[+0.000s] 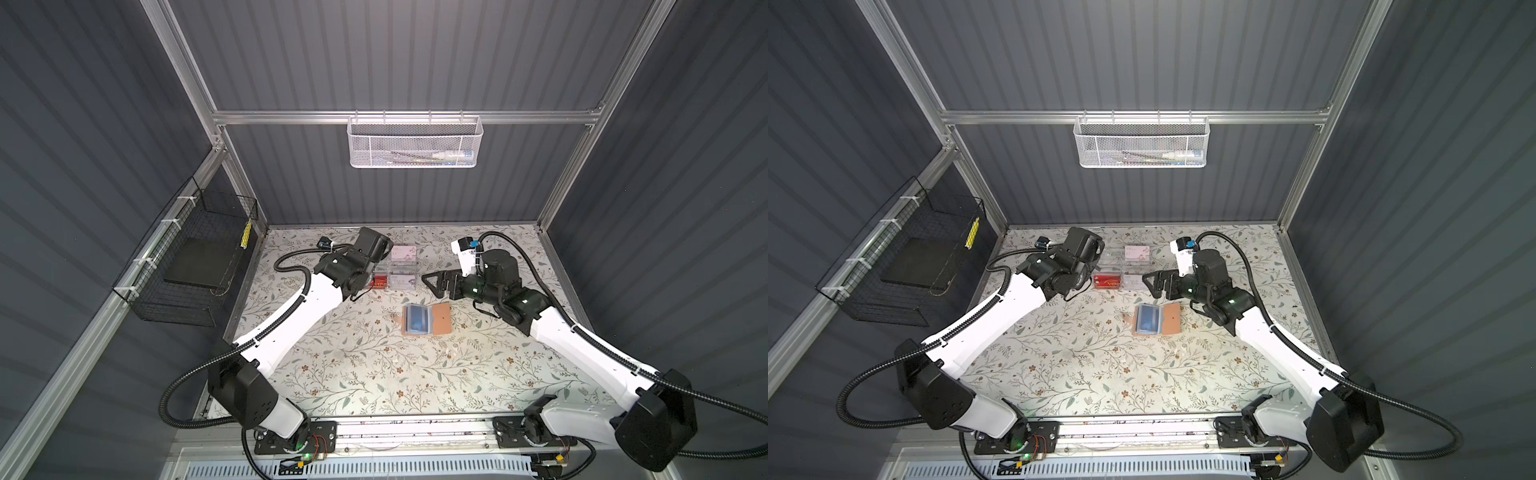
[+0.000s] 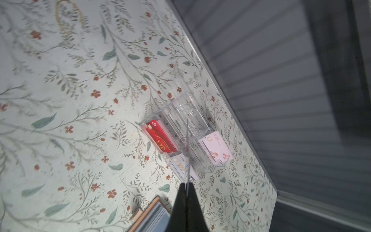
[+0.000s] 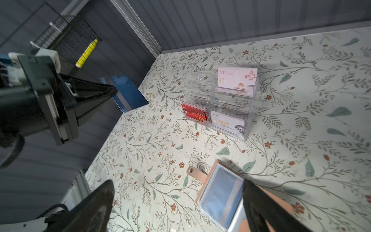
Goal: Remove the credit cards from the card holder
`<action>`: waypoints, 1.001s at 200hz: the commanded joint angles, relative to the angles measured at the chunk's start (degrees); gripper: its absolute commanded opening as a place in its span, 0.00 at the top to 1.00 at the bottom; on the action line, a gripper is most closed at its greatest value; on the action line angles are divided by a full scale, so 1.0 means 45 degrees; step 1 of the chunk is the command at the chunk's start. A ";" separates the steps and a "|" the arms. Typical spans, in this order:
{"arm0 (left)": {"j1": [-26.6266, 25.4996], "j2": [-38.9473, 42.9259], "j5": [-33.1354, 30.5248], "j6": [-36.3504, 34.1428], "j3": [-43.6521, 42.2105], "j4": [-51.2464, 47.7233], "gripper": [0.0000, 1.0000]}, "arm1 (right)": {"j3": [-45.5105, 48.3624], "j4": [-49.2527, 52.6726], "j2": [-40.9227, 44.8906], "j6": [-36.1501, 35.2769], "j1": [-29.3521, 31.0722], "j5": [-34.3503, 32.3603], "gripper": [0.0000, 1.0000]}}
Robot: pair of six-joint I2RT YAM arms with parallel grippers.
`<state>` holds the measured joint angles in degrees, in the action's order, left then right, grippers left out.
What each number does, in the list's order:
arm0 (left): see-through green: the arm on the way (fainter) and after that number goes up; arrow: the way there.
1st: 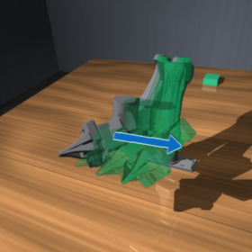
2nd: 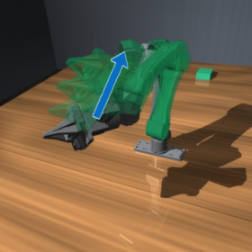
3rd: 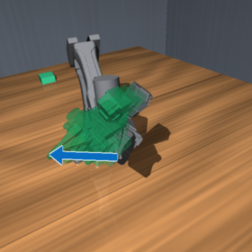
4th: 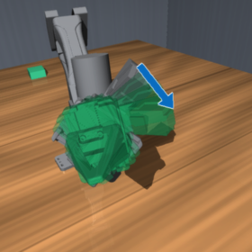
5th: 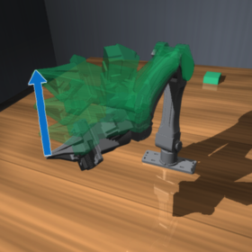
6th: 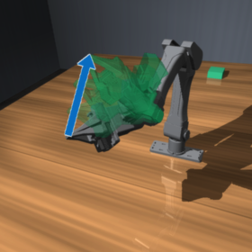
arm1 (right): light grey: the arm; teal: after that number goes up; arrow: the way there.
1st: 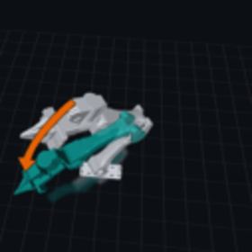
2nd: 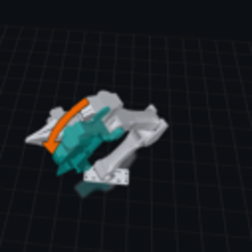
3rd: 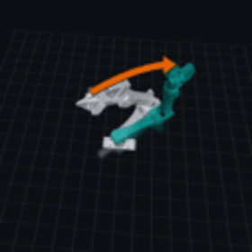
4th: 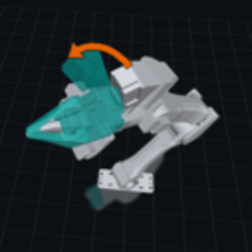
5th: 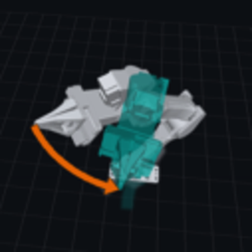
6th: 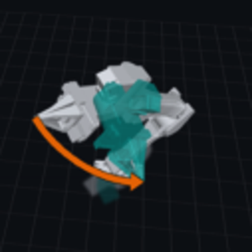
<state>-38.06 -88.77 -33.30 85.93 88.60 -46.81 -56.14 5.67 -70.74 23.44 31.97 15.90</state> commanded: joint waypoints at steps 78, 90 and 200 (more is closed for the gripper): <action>0.1385 -0.3079 0.2437 0.6172 0.3115 -0.3583 1.00 | -0.0533 0.0389 -0.0827 -0.2394 0.1526 -0.3768 0.01; 0.1408 -0.3588 0.2744 0.6373 0.3482 -0.3398 1.00 | -0.0353 0.0251 -0.0814 -0.2486 0.1621 -0.4048 0.01; 0.1935 -0.7313 0.4136 0.6659 0.7020 -0.3739 1.00 | 0.1430 -0.2209 -0.1201 -0.2844 0.1920 -0.5058 0.01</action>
<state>-30.06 -120.75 -16.23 114.72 119.04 -61.01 -50.59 -1.34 -75.33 11.46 40.34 -4.97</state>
